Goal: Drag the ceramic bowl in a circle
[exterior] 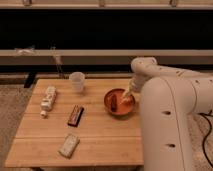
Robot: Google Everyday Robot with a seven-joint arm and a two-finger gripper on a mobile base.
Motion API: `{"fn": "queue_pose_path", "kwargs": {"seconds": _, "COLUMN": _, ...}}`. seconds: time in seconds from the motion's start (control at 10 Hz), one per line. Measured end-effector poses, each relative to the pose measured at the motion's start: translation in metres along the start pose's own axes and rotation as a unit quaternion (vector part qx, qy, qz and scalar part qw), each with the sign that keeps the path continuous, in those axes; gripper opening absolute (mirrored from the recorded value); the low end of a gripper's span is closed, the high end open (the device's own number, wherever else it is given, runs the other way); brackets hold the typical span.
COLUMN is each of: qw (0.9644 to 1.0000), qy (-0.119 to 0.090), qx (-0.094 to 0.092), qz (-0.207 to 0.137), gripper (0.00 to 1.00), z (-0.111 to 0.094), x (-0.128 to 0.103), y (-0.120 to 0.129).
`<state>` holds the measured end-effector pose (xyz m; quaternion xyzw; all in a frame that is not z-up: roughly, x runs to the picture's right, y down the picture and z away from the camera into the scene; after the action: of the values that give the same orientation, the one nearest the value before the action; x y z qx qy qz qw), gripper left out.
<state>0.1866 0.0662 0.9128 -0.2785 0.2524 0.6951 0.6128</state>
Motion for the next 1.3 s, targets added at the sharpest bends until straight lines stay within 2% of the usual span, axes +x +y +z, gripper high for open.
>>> {"fn": "queue_pose_path", "kwargs": {"seconds": 0.4, "qw": 0.9994, "qy": 0.036, "qx": 0.002, "qz": 0.001, "gripper": 0.38, "z": 0.015, "x": 0.008, "y": -0.003}}
{"fn": "queue_pose_path", "kwargs": {"seconds": 0.7, "qw": 0.9987, "qy": 0.050, "qx": 0.004, "qz": 0.006, "gripper": 0.08, "z": 0.018, "x": 0.014, "y": -0.005}}
{"fn": "queue_pose_path", "kwargs": {"seconds": 0.8, "qw": 0.9986, "qy": 0.052, "qx": 0.006, "qz": 0.011, "gripper": 0.02, "z": 0.017, "x": 0.018, "y": -0.006}}
{"fn": "queue_pose_path", "kwargs": {"seconds": 0.9, "qw": 0.9986, "qy": 0.048, "qx": 0.011, "qz": 0.021, "gripper": 0.00, "z": 0.013, "x": 0.022, "y": -0.013}}
{"fn": "queue_pose_path", "kwargs": {"seconds": 1.0, "qw": 0.9985, "qy": 0.037, "qx": 0.022, "qz": 0.034, "gripper": 0.00, "z": 0.002, "x": 0.025, "y": -0.024}}
{"fn": "queue_pose_path", "kwargs": {"seconds": 1.3, "qw": 0.9977, "qy": 0.003, "qx": 0.037, "qz": 0.056, "gripper": 0.00, "z": -0.026, "x": 0.022, "y": -0.035}}
